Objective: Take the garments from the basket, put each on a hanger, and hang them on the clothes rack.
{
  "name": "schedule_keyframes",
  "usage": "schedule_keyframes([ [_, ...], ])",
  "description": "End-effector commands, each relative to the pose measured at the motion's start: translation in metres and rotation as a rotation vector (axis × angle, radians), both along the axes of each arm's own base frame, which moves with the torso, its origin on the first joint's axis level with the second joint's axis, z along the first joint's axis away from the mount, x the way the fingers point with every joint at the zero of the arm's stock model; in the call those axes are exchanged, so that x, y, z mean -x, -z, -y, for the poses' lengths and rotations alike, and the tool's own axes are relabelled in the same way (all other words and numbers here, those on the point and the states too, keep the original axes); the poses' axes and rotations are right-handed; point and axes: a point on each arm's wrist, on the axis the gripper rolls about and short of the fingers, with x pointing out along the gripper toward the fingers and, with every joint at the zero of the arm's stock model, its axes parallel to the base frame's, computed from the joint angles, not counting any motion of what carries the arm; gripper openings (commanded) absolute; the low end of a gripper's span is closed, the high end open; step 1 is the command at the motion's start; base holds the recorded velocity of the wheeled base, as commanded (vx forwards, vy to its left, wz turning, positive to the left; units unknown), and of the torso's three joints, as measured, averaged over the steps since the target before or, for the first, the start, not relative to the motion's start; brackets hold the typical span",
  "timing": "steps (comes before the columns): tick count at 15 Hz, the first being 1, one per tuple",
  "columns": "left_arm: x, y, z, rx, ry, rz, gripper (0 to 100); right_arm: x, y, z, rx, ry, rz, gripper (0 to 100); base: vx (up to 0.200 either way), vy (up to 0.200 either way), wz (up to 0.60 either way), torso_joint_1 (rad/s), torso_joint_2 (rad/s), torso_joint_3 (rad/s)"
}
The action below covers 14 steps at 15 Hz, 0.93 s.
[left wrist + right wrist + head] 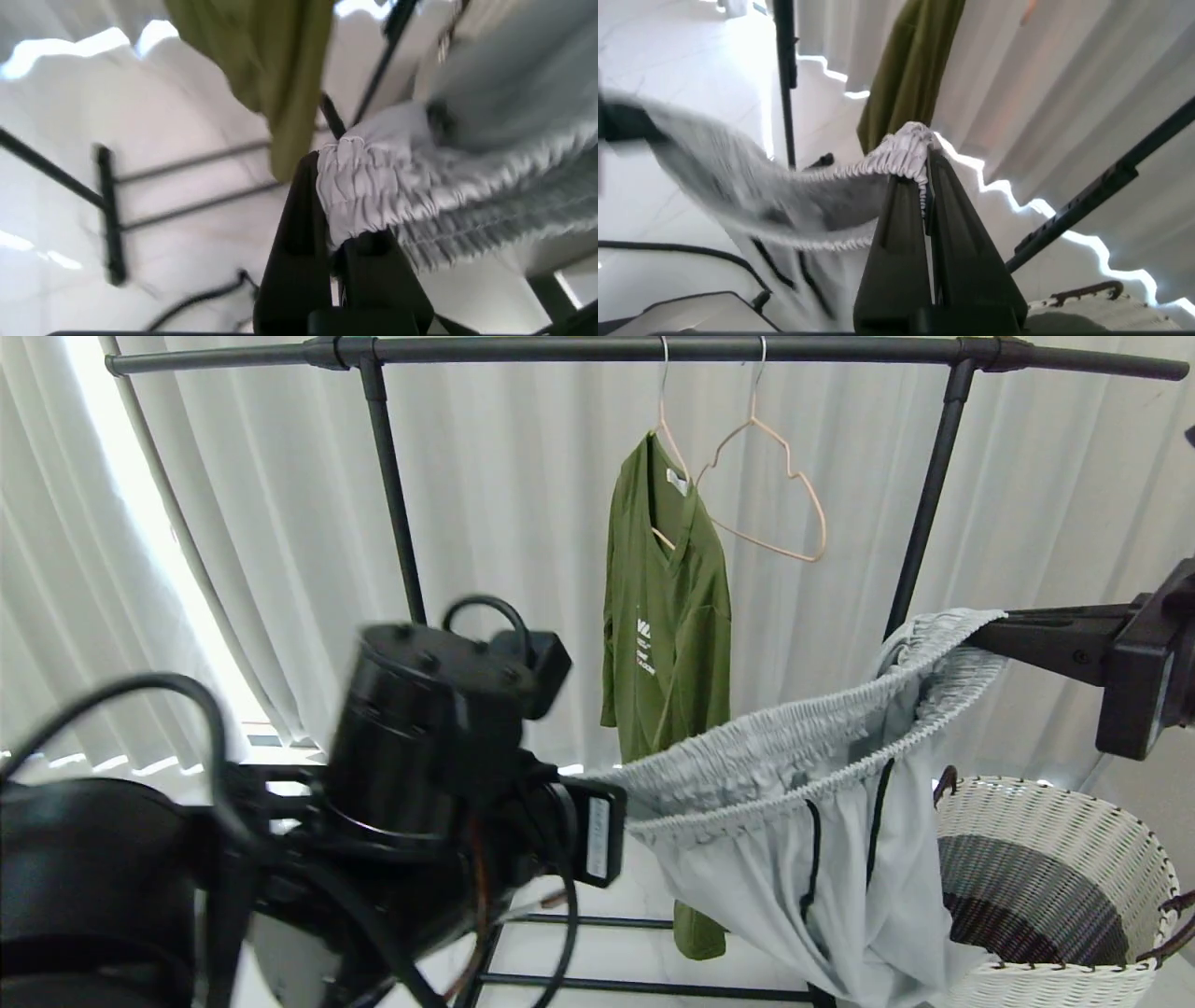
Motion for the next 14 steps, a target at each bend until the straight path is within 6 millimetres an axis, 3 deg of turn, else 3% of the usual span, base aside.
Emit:
schedule_keyframes([
  [1,0.028,-0.080,-0.057,0.091,-0.041,0.188,0,0.007,-0.004,0.003,0.002,-0.016,0.027,0,0.000,0.000,0.00,0.000,0.00,0.000],
  [3,0.039,-0.103,-0.076,0.016,-0.036,0.249,0,0.015,-0.009,0.010,0.010,-0.021,0.068,0,0.000,0.000,0.00,0.000,0.00,0.000],
  [6,0.045,-0.118,-0.085,-0.127,-0.059,0.354,0,0.022,-0.014,0.016,0.018,-0.025,0.112,0,0.000,0.000,0.00,0.000,0.00,0.000],
  [14,0.075,-0.134,-0.079,-0.072,0.093,0.424,0,0.022,-0.059,0.005,0.036,-0.089,0.208,0,0.000,0.000,0.00,0.000,0.00,0.000],
])
